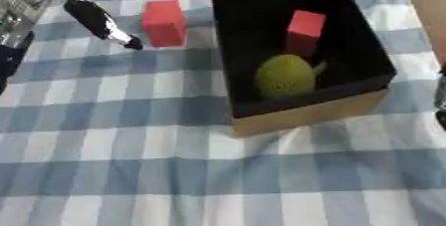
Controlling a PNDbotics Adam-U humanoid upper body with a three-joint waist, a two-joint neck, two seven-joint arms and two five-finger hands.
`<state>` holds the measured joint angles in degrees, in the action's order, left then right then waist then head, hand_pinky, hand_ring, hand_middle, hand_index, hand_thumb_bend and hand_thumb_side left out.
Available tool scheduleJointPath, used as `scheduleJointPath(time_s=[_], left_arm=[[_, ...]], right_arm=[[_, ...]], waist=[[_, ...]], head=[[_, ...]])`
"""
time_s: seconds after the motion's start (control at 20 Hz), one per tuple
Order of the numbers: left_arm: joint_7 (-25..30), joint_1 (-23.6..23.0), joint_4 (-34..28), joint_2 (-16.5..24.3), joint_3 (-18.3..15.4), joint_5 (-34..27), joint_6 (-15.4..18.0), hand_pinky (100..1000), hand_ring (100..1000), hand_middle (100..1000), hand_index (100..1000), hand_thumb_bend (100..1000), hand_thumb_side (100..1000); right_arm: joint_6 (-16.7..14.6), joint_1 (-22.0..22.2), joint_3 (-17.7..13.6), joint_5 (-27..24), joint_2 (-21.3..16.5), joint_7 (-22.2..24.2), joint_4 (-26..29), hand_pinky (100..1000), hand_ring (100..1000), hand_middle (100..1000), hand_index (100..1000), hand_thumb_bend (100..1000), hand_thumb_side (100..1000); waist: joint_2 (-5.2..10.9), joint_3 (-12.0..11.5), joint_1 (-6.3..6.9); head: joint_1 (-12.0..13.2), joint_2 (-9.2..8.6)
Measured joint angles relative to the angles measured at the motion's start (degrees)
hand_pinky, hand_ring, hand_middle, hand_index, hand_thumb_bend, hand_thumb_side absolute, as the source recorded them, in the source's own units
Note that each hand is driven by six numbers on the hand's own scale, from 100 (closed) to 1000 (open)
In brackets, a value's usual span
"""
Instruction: Pick up objects on the table and place them in the box.
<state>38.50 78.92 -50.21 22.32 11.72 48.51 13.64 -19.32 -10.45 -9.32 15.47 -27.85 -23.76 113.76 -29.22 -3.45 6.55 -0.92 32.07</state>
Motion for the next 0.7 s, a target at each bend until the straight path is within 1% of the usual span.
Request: scheduleJointPath(time_s=[0.2, 0.45, 0.7], left_arm=[[-0.3, 0.4, 1.1, -1.3, -0.5, -0.3, -0.3, 902, 920, 817, 951, 577, 516], [0.2, 1.3, 1.4, -2.7, -0.7, -1.9, -0.4, 903, 922, 821, 955, 576, 517], [0.1, 1.9, 1.4, -3.0, -0.7, -2.0, -0.7, 913, 931, 832, 955, 605, 497]], right_arm=[[0.1, -0.2, 0.2, 0.0, 0.4, 0.2, 0.0, 899, 1000, 408, 855, 100, 470], [0.3, -0.4, 0.2, -0.2, 0.4, 0.4, 0.0, 899, 1000, 407, 855, 100, 470], [0.5, -0.5, 0.2, -0.3, 0.5, 0.6, 0.0, 900, 1000, 405, 855, 100, 470]], waist=[[-0.18, 0.2, -0.02], [-0.26, 0.3, -0.02], [-0.26, 0.4, -0.01]], head=[[0.4, -0.41], [0.9, -0.5], [1.0, -0.94]])
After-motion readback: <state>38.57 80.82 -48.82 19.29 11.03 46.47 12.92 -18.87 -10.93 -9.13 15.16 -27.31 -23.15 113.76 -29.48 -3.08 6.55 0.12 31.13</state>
